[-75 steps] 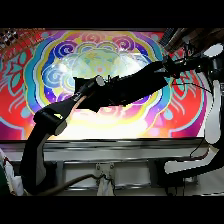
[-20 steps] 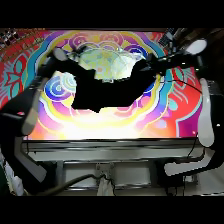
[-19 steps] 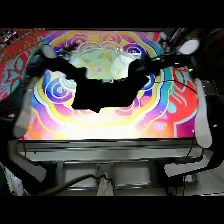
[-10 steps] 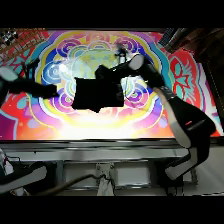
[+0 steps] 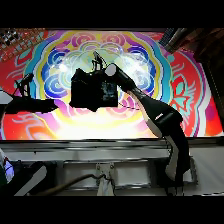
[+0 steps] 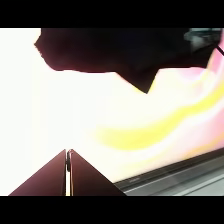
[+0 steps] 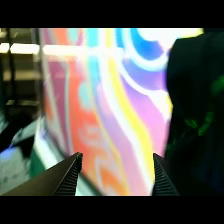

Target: Fold the clothes and pants, and hang the long-sleeved shirts on hangers.

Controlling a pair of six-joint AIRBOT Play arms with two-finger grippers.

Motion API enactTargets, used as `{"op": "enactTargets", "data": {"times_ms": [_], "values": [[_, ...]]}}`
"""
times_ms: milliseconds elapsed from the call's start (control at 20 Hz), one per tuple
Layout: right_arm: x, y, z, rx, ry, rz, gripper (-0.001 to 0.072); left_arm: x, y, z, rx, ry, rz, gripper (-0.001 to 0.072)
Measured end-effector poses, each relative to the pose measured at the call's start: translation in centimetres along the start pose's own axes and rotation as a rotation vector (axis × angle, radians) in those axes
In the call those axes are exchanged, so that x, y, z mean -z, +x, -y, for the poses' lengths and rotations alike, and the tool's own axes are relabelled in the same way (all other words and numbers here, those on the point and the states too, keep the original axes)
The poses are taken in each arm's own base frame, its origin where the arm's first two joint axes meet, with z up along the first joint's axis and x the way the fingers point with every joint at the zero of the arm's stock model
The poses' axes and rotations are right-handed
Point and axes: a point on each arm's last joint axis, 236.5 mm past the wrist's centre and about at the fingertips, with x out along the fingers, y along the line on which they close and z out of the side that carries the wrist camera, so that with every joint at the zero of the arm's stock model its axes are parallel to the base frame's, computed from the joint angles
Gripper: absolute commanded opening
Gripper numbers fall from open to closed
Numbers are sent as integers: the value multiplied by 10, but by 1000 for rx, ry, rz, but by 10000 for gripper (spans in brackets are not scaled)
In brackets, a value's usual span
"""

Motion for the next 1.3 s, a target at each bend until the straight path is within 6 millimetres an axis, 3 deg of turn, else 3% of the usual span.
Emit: {"op": "enactTargets", "data": {"times_ms": [150,250,450,600,700,950,1300], "values": [[-10,-31,-7,28,-54,-14,489,-1,0,5,22,-8,9,7],[-20,-64,6,145,-96,0,488,-1,0,7,29,-11,11,7],[-49,-151,77,527,-113,67,435,-1,0,9,36,-14,14,7],[-57,-196,124,693,-45,88,446,-1,-1,9,37,-14,15,7],[-48,-201,148,727,12,59,469,-1,-1,9,38,-14,15,7],[-19,-186,200,683,170,-9,470,-1,-1,9,38,-15,15,7],[-22,-161,209,524,219,15,496,-4,-1,12,53,-23,27,7]]}}
